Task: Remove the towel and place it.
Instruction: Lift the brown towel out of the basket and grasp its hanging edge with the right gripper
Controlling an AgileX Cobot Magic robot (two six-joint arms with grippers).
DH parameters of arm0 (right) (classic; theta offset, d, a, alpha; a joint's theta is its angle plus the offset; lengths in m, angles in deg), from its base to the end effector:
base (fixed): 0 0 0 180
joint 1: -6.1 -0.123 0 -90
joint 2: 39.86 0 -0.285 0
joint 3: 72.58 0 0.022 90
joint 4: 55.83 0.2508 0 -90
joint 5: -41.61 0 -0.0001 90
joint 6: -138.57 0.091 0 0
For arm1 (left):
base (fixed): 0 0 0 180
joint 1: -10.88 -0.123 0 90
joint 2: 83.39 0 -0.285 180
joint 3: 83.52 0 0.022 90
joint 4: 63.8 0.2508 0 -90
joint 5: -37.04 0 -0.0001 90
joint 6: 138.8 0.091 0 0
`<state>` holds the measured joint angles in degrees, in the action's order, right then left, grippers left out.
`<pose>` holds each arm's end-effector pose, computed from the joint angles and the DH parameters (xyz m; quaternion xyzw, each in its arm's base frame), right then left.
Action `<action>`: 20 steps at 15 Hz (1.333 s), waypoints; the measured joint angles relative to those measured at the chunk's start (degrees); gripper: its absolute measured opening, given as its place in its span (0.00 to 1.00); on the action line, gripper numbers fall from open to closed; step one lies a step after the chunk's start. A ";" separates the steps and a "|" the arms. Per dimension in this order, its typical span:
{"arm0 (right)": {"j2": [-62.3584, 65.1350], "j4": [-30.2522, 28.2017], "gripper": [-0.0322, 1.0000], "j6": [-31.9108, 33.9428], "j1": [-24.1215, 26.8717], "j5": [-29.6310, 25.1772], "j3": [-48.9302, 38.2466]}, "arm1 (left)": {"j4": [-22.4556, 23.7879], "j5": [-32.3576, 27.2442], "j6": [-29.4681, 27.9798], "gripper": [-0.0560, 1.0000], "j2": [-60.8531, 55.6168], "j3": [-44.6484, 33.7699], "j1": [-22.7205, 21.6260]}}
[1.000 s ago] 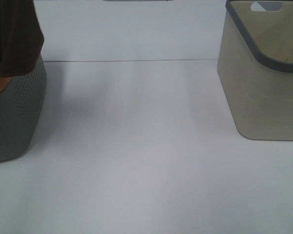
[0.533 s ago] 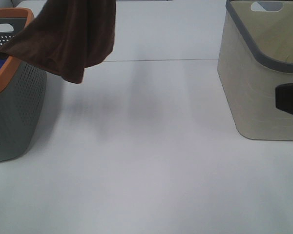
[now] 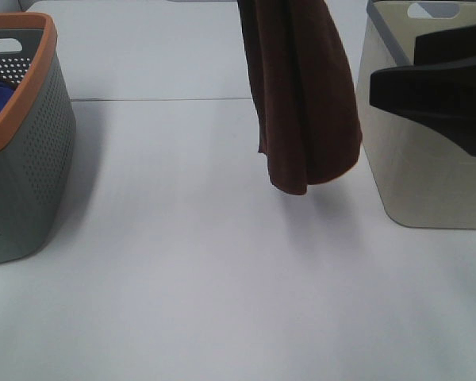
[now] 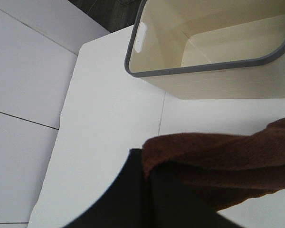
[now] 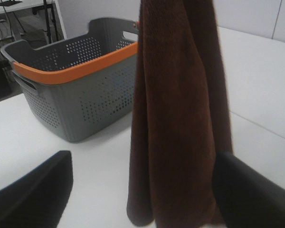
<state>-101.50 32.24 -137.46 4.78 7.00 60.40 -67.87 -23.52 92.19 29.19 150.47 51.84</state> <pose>0.1784 0.0559 0.2888 -0.2360 0.7649 0.2093 0.5616 0.2918 -0.2608 0.4914 0.6201 0.5985 0.0089 0.5073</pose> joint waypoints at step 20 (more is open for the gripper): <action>-20.45 10.89 0.71 -20.91 -11.34 3.72 7.39 | -0.92 0.06 -1.72 0.05 2.98 0.00 4.64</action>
<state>-121.96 43.12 -158.37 -6.56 10.72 67.79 -68.79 -23.46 90.47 32.17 150.47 56.48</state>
